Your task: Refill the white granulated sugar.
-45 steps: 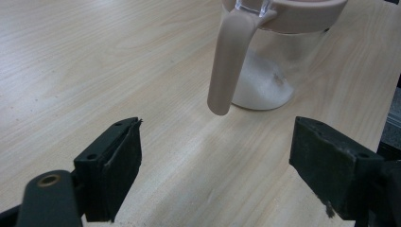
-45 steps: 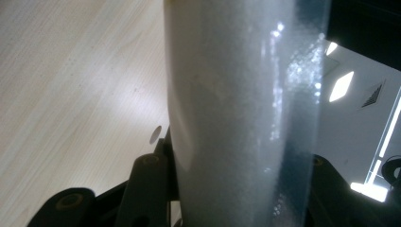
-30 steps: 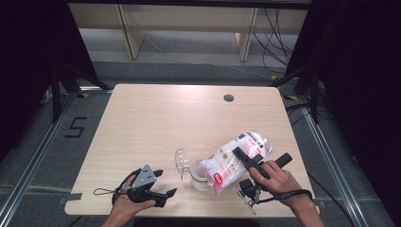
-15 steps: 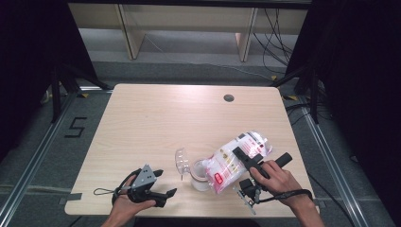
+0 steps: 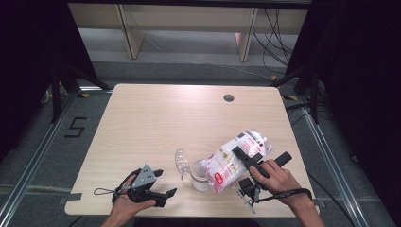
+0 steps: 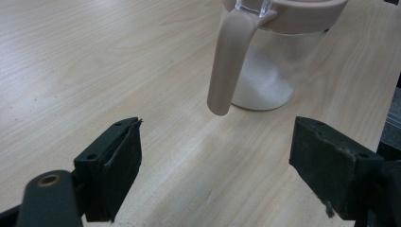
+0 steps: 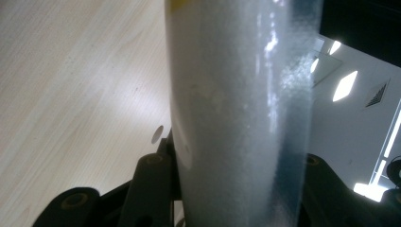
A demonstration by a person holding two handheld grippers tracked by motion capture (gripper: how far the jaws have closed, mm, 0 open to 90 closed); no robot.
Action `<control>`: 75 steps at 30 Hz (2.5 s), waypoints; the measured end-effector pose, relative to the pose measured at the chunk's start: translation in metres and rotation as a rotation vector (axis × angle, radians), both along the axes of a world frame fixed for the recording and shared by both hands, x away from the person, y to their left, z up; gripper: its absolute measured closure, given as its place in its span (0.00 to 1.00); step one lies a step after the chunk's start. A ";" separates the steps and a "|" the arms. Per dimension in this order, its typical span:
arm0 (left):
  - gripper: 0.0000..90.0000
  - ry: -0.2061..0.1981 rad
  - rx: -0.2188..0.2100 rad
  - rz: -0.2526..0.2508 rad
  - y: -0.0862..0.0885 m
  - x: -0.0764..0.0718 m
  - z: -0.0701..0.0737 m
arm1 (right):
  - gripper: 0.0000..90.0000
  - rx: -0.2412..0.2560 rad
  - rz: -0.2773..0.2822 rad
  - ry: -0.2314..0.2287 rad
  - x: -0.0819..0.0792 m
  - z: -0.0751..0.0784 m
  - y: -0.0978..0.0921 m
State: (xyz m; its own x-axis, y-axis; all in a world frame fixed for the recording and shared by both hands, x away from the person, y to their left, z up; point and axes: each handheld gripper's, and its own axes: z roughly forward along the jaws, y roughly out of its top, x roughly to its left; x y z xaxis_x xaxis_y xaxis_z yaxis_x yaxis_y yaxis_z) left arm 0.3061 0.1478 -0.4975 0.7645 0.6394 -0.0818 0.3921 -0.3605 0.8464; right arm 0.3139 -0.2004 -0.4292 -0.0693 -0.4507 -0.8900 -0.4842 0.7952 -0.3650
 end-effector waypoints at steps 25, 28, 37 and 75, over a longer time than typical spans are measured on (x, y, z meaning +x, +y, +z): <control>0.19 0.000 -0.008 -0.005 0.000 0.000 0.000 | 0.73 -0.053 0.017 -0.043 -0.002 0.003 0.004; 0.19 0.001 -0.017 -0.001 0.000 0.000 0.000 | 0.73 -0.047 0.014 -0.040 -0.002 0.002 0.004; 0.19 -0.001 -0.016 0.004 0.000 0.000 0.000 | 0.74 -0.035 0.006 -0.035 -0.003 0.002 0.005; 0.19 -0.002 -0.011 0.001 0.000 0.000 0.001 | 0.78 -0.045 0.021 -0.025 -0.001 0.003 0.005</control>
State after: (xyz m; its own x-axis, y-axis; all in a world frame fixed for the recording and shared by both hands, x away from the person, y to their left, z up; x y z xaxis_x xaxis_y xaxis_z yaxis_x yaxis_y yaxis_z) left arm 0.3058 0.1483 -0.4967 0.7639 0.6394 -0.0874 0.3912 -0.3511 0.8507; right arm 0.3130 -0.1953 -0.4266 -0.0376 -0.4917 -0.8699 -0.4909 0.7674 -0.4126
